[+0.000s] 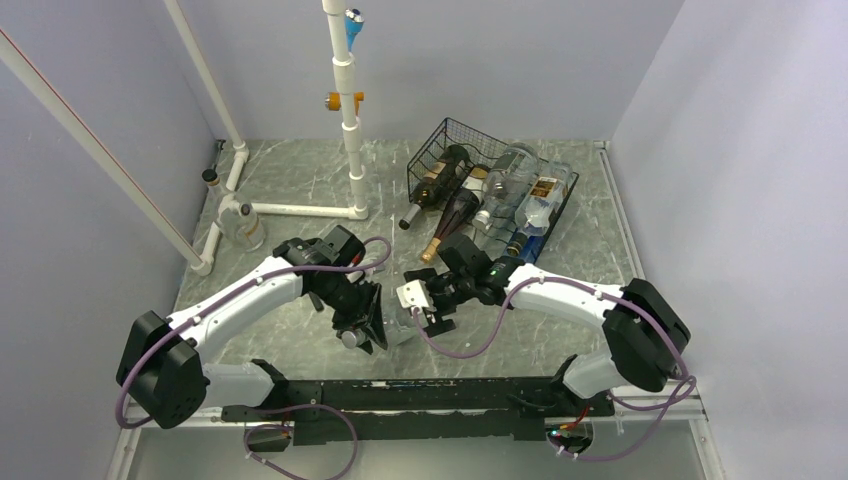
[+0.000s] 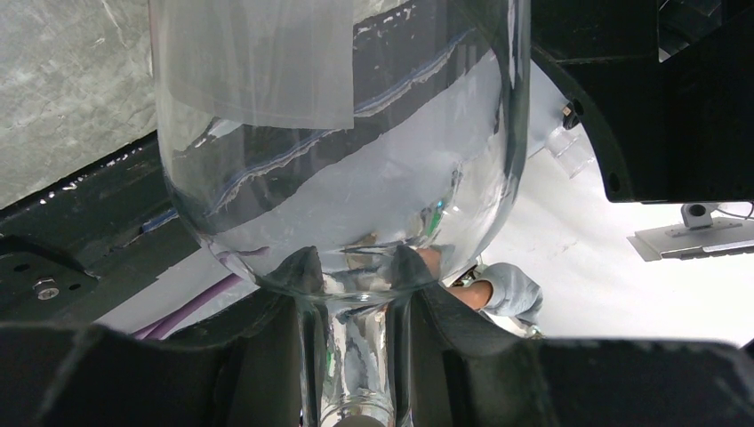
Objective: Take the wine bottle off the wine rack
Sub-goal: Place the wine bottle at the center of the board, then pick up the wine bottle from the center of the board, then place the wine bottle at the center of the board.
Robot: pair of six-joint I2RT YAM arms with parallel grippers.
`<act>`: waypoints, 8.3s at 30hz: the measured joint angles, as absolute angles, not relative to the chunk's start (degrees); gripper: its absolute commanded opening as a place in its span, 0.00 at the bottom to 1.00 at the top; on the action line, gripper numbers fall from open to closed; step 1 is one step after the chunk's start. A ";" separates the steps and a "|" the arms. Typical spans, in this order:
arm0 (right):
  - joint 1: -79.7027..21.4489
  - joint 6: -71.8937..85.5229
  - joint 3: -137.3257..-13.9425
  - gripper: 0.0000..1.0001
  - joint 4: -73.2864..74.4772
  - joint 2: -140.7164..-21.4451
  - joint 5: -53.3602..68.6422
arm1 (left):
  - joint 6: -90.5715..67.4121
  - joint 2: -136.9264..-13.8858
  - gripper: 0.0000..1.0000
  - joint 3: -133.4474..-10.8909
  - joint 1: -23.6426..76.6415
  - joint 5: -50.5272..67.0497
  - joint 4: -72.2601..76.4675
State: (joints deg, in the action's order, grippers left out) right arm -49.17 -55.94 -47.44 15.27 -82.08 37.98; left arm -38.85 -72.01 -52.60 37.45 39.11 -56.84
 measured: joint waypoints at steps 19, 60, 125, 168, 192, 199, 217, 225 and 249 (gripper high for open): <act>-46.76 -54.48 -47.11 0.86 14.52 -82.78 41.06 | -40.16 -72.01 0.64 -53.93 37.50 38.65 -55.99; -39.53 -53.56 -46.85 0.91 17.34 -84.18 46.50 | -34.24 -63.31 0.88 -60.12 38.79 35.66 -46.30; -10.11 -67.57 -65.52 0.99 60.71 -67.05 61.06 | -5.13 -40.56 0.99 -14.48 42.96 24.53 35.18; 13.58 -65.78 -57.10 0.99 56.88 -62.78 78.50 | -3.57 -56.29 0.57 -13.52 48.62 16.99 54.08; 13.89 -65.82 -56.49 0.99 56.49 -63.00 78.52 | -0.58 -52.10 0.00 -16.32 48.95 12.97 43.09; 13.96 -66.02 -56.49 0.99 56.51 -63.00 78.52 | 1.76 -48.66 0.00 -16.80 48.34 9.76 38.13; 13.96 -66.89 -56.47 0.99 56.69 -63.00 78.52 | 2.92 -43.22 0.00 -19.16 35.31 8.08 26.87; 13.96 -67.24 -55.96 0.99 56.88 -63.00 78.50 | 2.33 -42.78 0.00 -20.18 29.71 7.79 24.84; 13.96 -69.23 -55.57 0.99 57.54 -62.98 78.48 | 0.58 -57.67 0.00 -33.19 8.67 7.18 29.89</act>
